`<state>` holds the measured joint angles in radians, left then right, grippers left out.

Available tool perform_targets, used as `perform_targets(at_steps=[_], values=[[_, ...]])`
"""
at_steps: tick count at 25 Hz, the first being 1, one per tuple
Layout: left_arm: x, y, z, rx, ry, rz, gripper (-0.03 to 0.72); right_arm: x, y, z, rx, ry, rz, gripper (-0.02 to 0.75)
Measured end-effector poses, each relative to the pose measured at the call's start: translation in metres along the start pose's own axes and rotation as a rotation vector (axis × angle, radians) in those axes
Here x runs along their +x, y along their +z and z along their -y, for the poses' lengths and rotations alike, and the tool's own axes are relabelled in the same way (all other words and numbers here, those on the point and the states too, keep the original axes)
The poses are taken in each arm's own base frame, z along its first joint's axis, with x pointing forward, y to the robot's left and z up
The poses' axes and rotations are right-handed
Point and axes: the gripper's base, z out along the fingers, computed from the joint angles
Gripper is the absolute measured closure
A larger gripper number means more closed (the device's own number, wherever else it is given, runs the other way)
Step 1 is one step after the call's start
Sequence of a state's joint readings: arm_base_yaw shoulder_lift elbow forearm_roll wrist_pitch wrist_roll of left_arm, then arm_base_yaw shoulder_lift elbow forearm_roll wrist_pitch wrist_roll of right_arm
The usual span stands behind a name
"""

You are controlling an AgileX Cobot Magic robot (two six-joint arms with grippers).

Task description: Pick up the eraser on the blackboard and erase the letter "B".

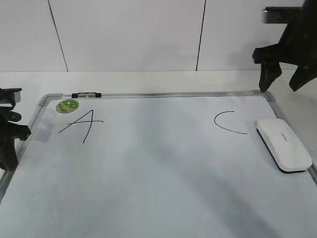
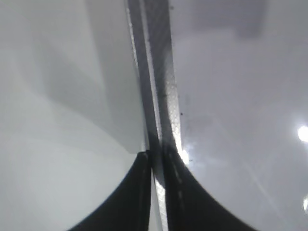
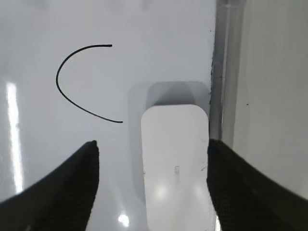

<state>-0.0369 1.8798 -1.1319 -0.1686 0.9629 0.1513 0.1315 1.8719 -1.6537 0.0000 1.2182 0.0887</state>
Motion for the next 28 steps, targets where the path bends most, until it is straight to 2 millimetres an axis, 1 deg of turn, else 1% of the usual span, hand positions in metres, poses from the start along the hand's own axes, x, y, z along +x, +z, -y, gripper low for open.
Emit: perform_targets(at_steps=[2,4,8,10,12,13,16,17,18,21,22,24,26,27,28], values=[[0.0,0.0,0.0,0.0,0.009,0.0,0.61,0.0,-0.001,0.0,0.0,0.0,0.001,0.181],[0.0,0.0,0.001,0.001,0.021,-0.002,0.553,0.0,-0.002,0.0,0.0,0.0,0.003,0.183],[0.002,0.001,0.003,0.012,0.025,-0.02,0.369,0.003,-0.014,-0.001,-0.014,0.004,0.028,0.186],[0.002,0.001,0.004,0.014,0.025,-0.02,0.323,0.004,-0.022,-0.001,-0.017,0.004,0.047,0.187],[0.002,-0.003,0.004,0.015,0.027,-0.014,0.305,0.007,-0.032,-0.001,-0.023,0.006,0.068,0.187],[0.002,-0.008,0.005,0.016,0.03,-0.009,0.301,0.008,-0.036,-0.001,-0.027,0.006,0.078,0.187],[-0.001,-0.032,0.009,0.022,0.045,0.007,0.296,0.014,-0.057,-0.002,-0.05,0.011,0.123,0.188],[-0.001,-0.041,0.011,0.025,0.051,0.003,0.296,0.018,-0.068,-0.003,-0.067,0.015,0.146,0.188],[-0.001,-0.05,0.012,0.027,0.056,0.006,0.296,0.02,-0.074,-0.004,-0.076,0.016,0.16,0.188],[0.003,-0.074,0.016,0.027,0.069,0.044,0.296,0.033,-0.101,-0.005,-0.115,0.021,0.22,0.188],[0.006,-0.082,0.017,0.026,0.071,0.068,0.296,0.042,-0.114,-0.005,-0.127,0.021,0.249,0.187],[0.015,-0.099,0.02,0.023,0.074,0.115,0.297,0.058,-0.129,-0.005,-0.139,0.022,0.28,0.187],[0.025,-0.115,0.023,0.02,0.077,0.159,0.3,0.079,-0.142,-0.004,-0.15,0.021,0.299,0.188],[0.033,-0.123,0.024,0.019,0.079,0.181,0.302,0.088,-0.144,-0.003,-0.152,0.022,0.298,0.188],[0.041,-0.13,0.026,0.018,0.083,0.202,0.303,0.102,-0.152,-0.002,-0.156,0.021,0.315,0.188]])
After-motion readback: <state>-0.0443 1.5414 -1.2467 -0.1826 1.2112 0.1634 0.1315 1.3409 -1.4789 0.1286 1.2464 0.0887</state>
